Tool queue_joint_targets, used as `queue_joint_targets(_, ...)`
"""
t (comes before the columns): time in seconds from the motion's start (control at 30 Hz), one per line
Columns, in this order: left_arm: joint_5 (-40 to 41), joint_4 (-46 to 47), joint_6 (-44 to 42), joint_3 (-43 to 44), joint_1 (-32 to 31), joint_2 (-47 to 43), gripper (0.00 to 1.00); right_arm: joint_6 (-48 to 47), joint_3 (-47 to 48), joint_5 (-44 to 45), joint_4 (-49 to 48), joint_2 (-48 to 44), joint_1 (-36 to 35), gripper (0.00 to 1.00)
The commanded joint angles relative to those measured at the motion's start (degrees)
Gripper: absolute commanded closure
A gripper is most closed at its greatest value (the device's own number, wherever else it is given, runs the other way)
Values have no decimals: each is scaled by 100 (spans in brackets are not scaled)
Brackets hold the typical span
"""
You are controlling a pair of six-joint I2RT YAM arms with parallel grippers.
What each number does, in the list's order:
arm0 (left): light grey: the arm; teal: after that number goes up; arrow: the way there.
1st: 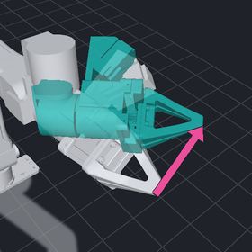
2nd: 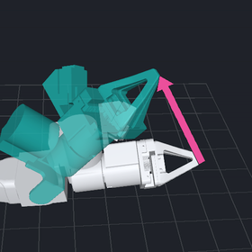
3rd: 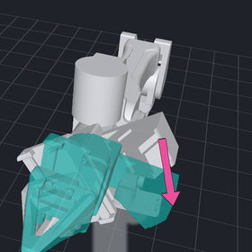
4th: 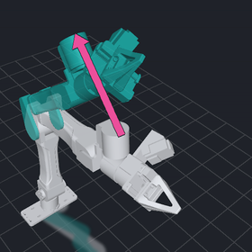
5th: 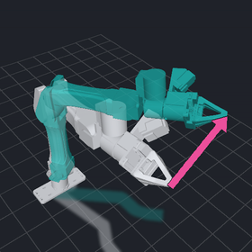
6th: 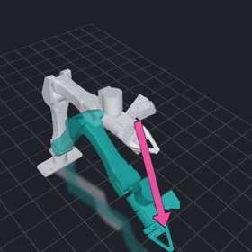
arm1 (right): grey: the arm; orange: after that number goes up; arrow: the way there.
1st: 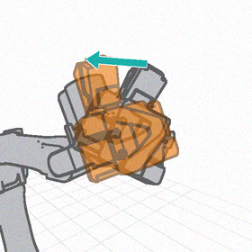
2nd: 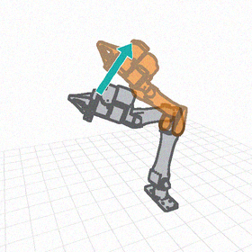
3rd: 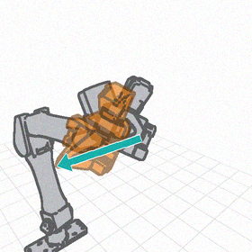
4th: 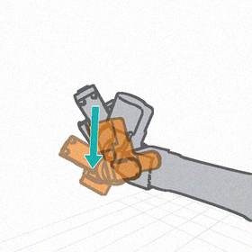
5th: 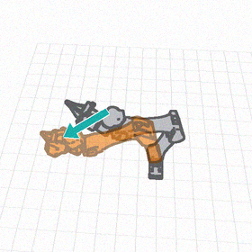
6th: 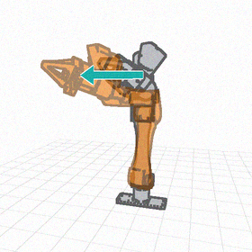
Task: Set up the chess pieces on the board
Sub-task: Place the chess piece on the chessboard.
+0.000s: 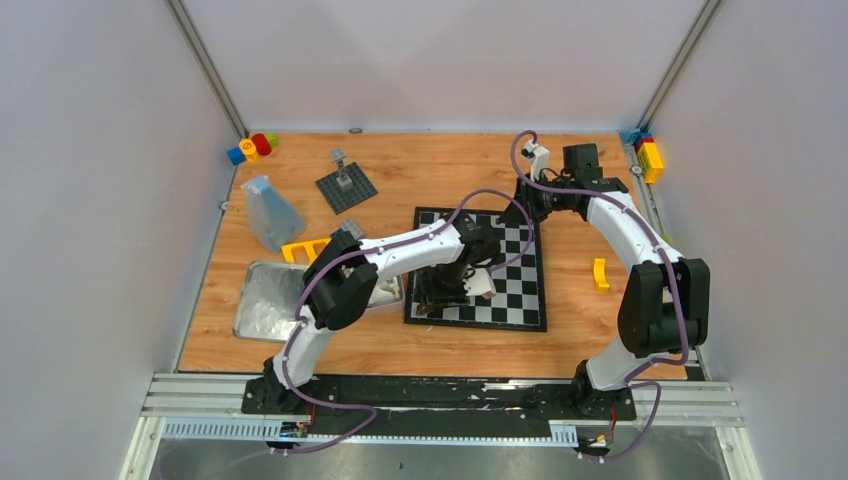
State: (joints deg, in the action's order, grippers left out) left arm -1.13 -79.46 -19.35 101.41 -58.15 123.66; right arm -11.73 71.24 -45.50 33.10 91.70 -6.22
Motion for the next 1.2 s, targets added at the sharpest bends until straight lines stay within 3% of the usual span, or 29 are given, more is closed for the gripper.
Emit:
queue_joint_targets(0.0, -42, -97, 96, 360, -45, -503, 48, -68, 35, -89, -158, -152, 9, 100)
queue_joint_targets(0.2, -333, -59, -4, 356, 84, -1207, 43, -104, 198, 32, -15, -104, -9, 100)
queue_joint_targets(0.4, -1060, -21, -68, 266, 782, -1905, 40, -266, 476, 435, 206, 5, -172, 100)
queue_joint_targets(0.63, -1938, 241, -65, 23, 1939, -2699, 36, -488, 1022, 1193, 523, 465, -836, 100)
queue_joint_targets(0.83, -2691, 614, 129, -290, 3029, -3138, 26, -638, 1584, 1865, 1013, 1011, -1654, 100)
queue_joint_targets(1.17, -3068, 1249, 686, -788, 4790, -3455, 17, -1042, 2528, 2710, 2198, 1975, -2821, 100)
